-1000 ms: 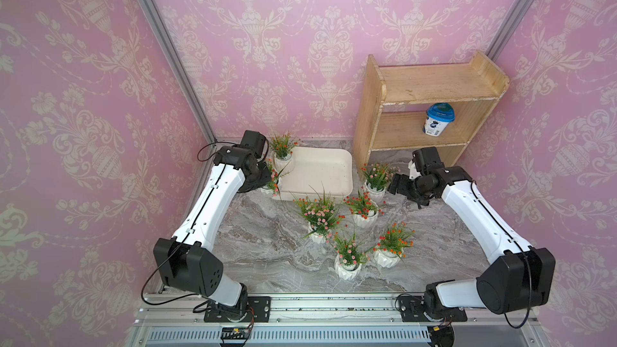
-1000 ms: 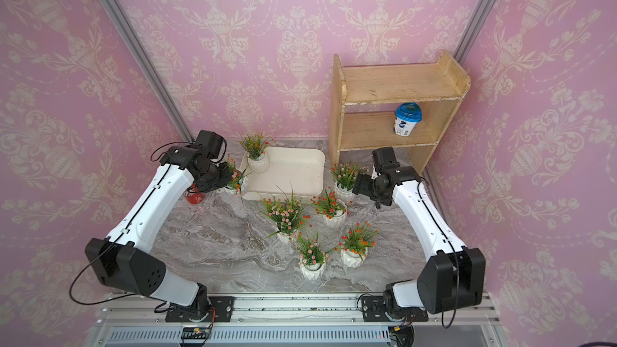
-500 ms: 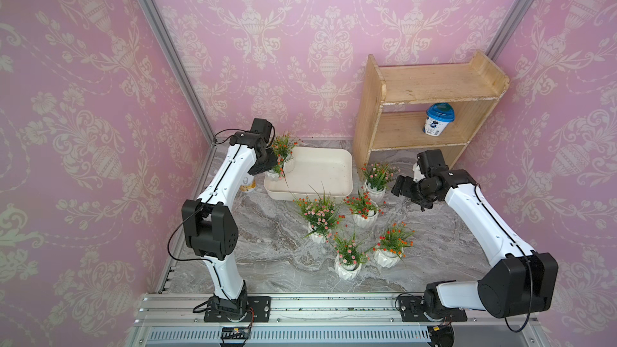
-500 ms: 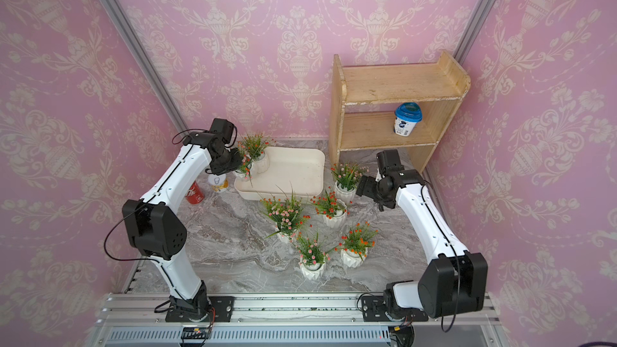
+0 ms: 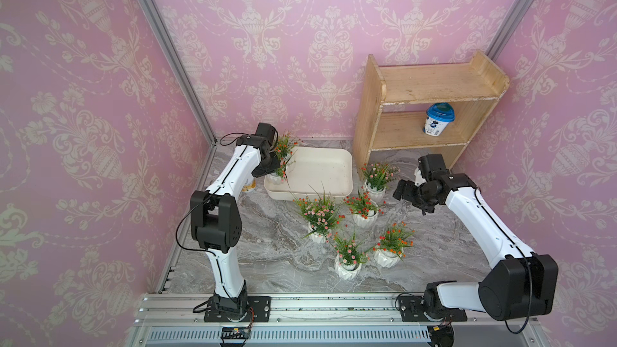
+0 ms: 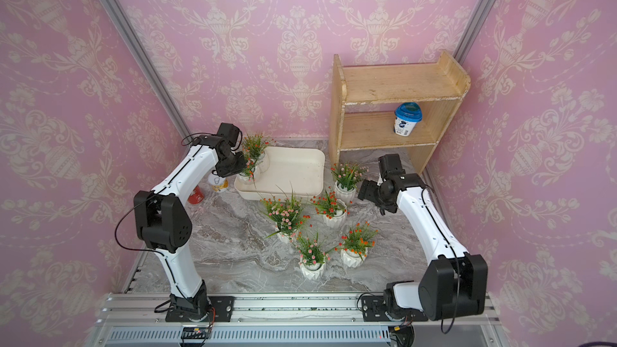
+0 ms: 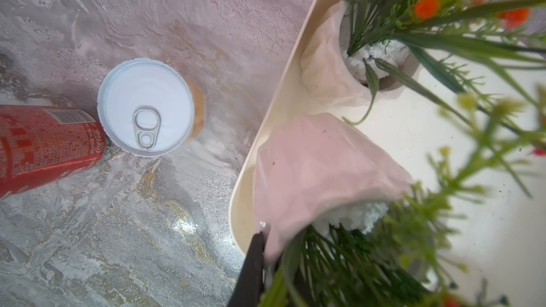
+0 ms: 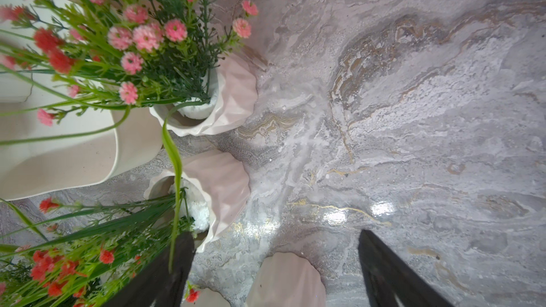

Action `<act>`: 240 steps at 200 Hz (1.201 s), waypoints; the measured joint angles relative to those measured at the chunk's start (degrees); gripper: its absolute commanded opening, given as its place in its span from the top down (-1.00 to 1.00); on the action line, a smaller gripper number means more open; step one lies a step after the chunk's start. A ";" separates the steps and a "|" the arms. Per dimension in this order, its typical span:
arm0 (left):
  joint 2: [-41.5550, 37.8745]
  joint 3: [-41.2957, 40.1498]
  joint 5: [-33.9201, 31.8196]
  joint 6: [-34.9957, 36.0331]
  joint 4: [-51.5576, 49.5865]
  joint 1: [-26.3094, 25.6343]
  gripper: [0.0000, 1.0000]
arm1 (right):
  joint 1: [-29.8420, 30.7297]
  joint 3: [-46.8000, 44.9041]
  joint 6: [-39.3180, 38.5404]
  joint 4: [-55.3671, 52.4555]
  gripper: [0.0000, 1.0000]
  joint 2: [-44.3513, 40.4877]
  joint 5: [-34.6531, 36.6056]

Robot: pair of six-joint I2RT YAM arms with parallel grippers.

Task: Put the potted gypsophila into the storage box
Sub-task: Place the baby's breath potted plant at the storage box.

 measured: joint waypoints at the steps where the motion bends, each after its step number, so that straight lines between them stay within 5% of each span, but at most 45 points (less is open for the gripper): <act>1: 0.07 -0.09 0.04 0.00 0.04 0.00 1.00 | 0.00 0.00 0.00 0.00 -0.79 0.00 0.00; 240: 1.18 -9.64 2.16 -0.44 5.27 0.13 1.00 | 0.00 -1.51 0.02 -0.28 -0.79 -2.10 0.00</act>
